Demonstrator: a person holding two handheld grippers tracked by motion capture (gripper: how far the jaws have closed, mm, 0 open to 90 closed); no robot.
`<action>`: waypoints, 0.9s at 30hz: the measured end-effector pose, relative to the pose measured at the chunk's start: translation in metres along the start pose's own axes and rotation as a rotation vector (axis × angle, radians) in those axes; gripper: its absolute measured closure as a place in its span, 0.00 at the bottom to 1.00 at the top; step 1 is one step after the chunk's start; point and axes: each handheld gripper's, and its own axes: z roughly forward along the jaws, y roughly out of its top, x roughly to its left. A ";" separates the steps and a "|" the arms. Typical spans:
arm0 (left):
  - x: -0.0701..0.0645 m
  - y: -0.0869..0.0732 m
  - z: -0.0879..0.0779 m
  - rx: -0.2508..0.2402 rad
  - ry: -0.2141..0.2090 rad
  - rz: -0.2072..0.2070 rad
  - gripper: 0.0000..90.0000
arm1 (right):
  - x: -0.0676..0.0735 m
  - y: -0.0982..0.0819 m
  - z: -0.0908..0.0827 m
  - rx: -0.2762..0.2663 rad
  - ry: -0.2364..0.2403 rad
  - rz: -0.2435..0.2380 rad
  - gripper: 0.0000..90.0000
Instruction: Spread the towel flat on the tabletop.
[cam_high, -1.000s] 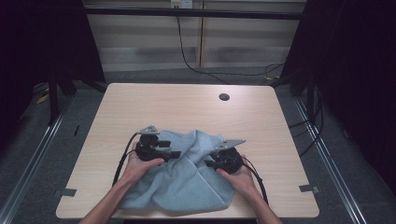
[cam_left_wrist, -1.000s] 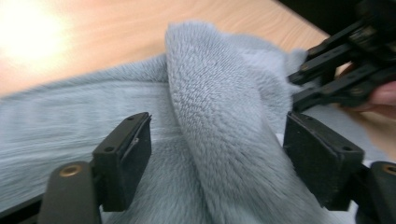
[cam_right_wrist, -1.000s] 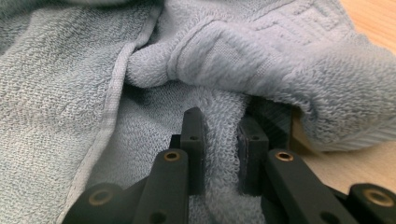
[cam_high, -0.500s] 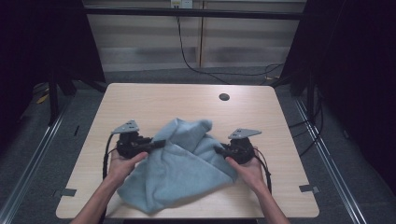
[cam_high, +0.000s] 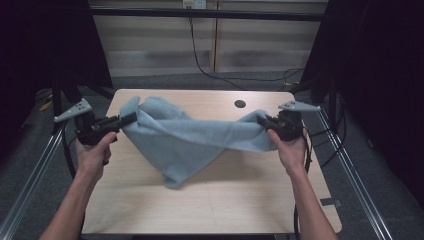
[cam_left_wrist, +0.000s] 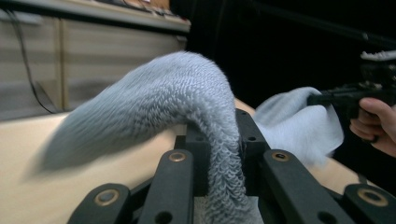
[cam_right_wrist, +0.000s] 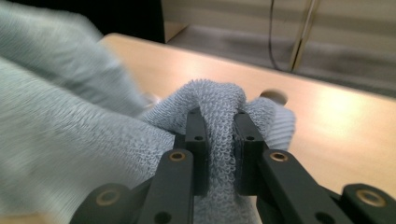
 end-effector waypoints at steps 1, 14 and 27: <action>-0.001 0.006 0.001 -0.007 0.012 0.009 0.88 | -0.001 0.008 0.000 -0.010 0.000 -0.005 0.89; -0.034 -0.044 -0.018 0.059 -0.049 0.048 0.87 | 0.003 0.004 -0.006 -0.026 -0.010 -0.077 0.88; -0.054 -0.147 0.006 0.388 -0.154 0.010 0.78 | -0.012 -0.113 -0.001 0.215 0.051 -0.012 0.51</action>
